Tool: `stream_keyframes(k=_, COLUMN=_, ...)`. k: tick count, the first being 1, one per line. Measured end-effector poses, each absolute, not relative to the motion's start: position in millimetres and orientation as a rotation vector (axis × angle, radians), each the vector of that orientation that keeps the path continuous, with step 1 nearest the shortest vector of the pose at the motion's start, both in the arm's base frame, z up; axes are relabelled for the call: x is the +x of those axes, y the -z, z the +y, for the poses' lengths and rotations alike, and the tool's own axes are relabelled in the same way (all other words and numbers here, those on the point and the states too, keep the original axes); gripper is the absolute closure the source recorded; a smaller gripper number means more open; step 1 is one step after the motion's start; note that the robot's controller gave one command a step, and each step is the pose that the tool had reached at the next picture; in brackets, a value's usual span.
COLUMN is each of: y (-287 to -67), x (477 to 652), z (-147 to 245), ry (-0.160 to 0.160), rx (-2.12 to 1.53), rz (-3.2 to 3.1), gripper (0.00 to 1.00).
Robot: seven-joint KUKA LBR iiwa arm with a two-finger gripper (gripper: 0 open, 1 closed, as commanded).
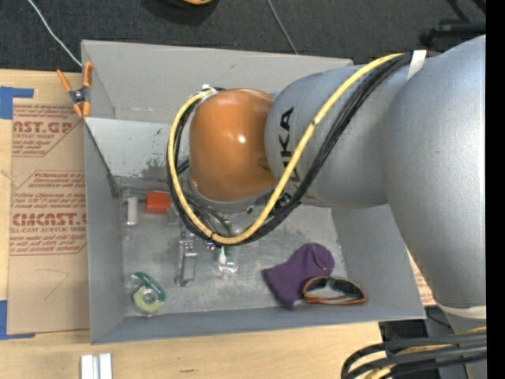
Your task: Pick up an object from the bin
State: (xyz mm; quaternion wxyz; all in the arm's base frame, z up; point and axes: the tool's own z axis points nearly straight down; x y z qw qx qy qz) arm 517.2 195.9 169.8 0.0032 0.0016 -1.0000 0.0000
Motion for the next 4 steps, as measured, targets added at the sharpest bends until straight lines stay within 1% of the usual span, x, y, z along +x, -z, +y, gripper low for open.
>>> stream_keyframes(k=1, y=-175, x=519.0, z=195, ry=0.002, rx=0.001, rz=-3.142, gripper=0.00)
stream_keyframes(k=2, y=-192, x=494.1, z=147, ry=0.003, rx=0.732, rz=-3.049, gripper=0.00)
stream_keyframes(k=3, y=-156, x=504.4, z=109, ry=0.003, rx=0.469, rz=-3.106, gripper=0.00)
stream_keyframes(k=4, y=-219, x=515.4, z=70, ry=0.004, rx=0.660, rz=-3.069, gripper=0.00)
